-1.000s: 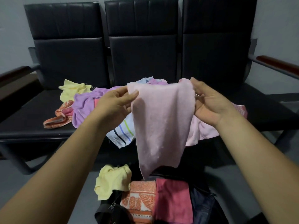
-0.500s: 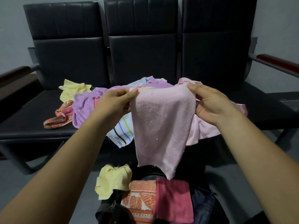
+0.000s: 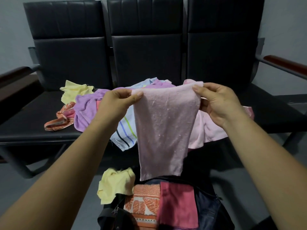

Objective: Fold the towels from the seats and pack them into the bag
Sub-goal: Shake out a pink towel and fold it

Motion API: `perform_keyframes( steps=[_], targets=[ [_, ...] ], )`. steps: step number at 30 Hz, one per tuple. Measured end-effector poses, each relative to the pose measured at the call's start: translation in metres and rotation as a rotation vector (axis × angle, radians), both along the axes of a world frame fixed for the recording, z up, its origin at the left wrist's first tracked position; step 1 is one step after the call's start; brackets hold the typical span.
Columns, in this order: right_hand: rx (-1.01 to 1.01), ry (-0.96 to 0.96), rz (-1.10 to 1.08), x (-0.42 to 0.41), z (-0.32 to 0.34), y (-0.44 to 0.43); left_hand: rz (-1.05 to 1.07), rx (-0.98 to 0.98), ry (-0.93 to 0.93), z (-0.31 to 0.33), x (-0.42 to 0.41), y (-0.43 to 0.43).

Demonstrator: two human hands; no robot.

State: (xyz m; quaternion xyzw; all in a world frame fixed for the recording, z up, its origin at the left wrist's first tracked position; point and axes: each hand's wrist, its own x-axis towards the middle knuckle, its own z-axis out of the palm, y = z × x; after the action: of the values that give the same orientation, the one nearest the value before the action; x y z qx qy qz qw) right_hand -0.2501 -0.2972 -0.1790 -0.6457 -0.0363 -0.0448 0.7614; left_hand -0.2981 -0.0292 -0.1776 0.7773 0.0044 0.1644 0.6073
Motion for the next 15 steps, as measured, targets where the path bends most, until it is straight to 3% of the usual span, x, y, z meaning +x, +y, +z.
perform_keyframes(
  steps=[5, 10, 12, 15],
  targets=[
    [-0.030, 0.052, 0.036, 0.000, -0.002, 0.002, 0.003, -0.092, 0.050, -0.002, 0.002, -0.001],
    [0.344, 0.224, 0.361, -0.010, 0.001, 0.007, -0.009, -0.222, 0.040, -0.003, 0.005, 0.003],
    [0.328, 0.216, 0.409, -0.010, 0.000, 0.008, -0.092, -0.256, 0.039, -0.004, 0.005, 0.008],
    [0.210, 0.126, 0.262, -0.004, -0.005, 0.007, -0.141, -0.176, 0.003, -0.004, 0.004, 0.010]
  ],
)
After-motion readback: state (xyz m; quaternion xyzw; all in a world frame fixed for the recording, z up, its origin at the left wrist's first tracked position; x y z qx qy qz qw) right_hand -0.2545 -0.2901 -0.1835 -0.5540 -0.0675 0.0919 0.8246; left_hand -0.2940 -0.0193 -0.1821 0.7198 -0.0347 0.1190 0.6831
